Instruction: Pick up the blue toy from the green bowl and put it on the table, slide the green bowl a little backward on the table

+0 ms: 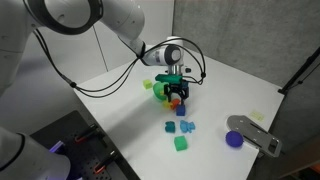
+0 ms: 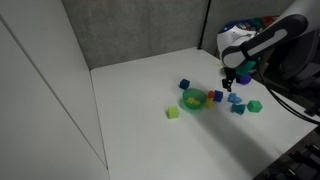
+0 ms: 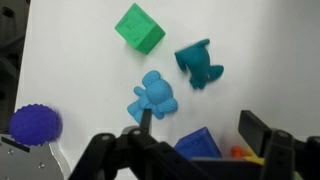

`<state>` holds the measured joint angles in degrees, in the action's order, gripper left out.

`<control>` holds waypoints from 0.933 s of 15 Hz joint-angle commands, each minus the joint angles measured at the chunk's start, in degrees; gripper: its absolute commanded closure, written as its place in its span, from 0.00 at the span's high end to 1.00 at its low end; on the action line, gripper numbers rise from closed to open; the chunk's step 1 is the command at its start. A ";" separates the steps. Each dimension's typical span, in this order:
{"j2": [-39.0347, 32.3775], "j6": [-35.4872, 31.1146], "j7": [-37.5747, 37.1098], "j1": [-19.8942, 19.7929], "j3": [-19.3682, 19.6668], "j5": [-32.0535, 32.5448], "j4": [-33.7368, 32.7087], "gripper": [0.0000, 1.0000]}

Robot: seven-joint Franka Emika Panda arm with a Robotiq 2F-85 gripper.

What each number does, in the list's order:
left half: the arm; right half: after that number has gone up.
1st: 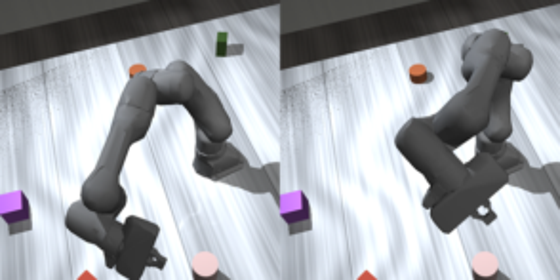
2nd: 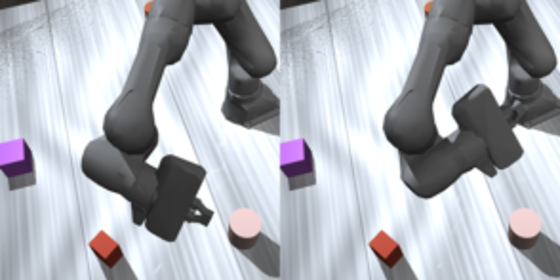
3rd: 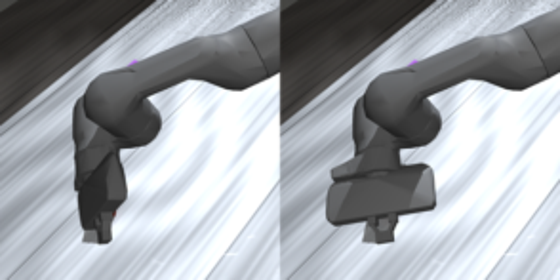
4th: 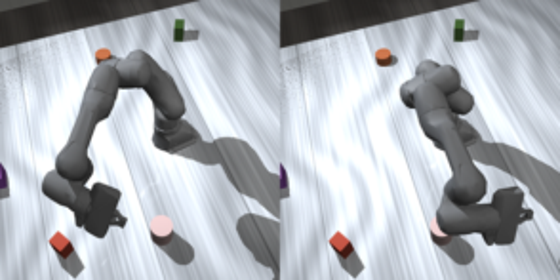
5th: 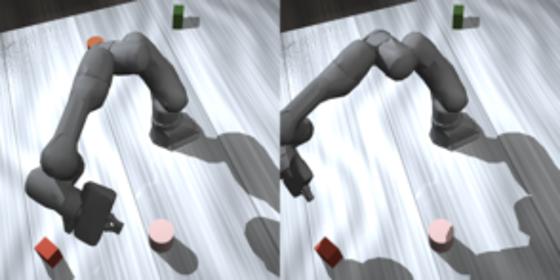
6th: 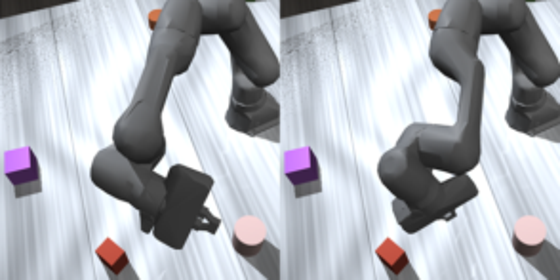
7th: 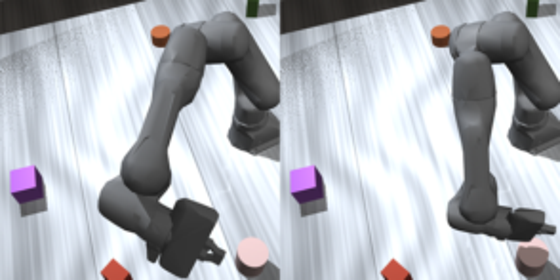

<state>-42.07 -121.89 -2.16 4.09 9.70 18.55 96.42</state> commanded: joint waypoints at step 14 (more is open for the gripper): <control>2.24 -12.42 6.25 -0.14 -12.13 -6.70 1.60 1.00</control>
<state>-40.62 -130.28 -3.41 6.22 0.31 13.55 96.36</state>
